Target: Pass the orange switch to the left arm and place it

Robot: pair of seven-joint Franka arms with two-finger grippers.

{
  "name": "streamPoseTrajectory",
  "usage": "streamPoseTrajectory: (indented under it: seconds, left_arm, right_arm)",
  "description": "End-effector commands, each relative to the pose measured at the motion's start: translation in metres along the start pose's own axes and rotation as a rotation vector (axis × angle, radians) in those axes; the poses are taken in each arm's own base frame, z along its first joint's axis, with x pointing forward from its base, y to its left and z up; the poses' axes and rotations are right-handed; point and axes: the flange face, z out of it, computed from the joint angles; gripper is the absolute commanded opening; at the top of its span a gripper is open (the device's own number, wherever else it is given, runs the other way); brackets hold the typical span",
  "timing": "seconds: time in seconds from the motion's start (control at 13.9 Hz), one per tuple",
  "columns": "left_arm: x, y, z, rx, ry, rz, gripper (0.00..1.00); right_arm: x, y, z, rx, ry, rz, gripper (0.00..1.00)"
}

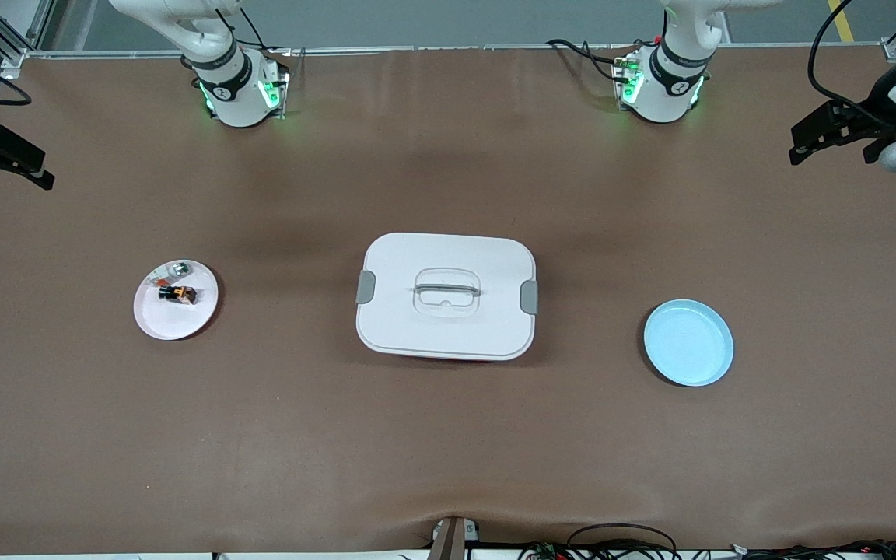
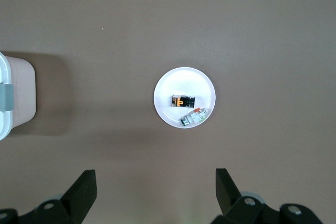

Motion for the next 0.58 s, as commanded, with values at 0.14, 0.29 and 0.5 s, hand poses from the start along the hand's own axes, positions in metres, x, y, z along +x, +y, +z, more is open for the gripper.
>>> streamPoseTrajectory:
  seconds: [0.14, 0.29, 0.5]
  left_arm:
    - [-0.003, 0.017, 0.001, 0.006, -0.004, 0.031, 1.0]
    - [-0.003, 0.017, 0.001, 0.006, -0.002, 0.031, 1.0]
    - [-0.002, 0.016, 0.0, 0.005, 0.001, 0.029, 1.0]
  right_arm:
    - [0.011, 0.0, 0.015, -0.003, -0.035, 0.019, 1.0]
    - [0.02, 0.0, 0.04, -0.007, -0.078, 0.017, 1.0]
    - [0.034, 0.004, 0.08, -0.039, -0.1, 0.014, 1.0]
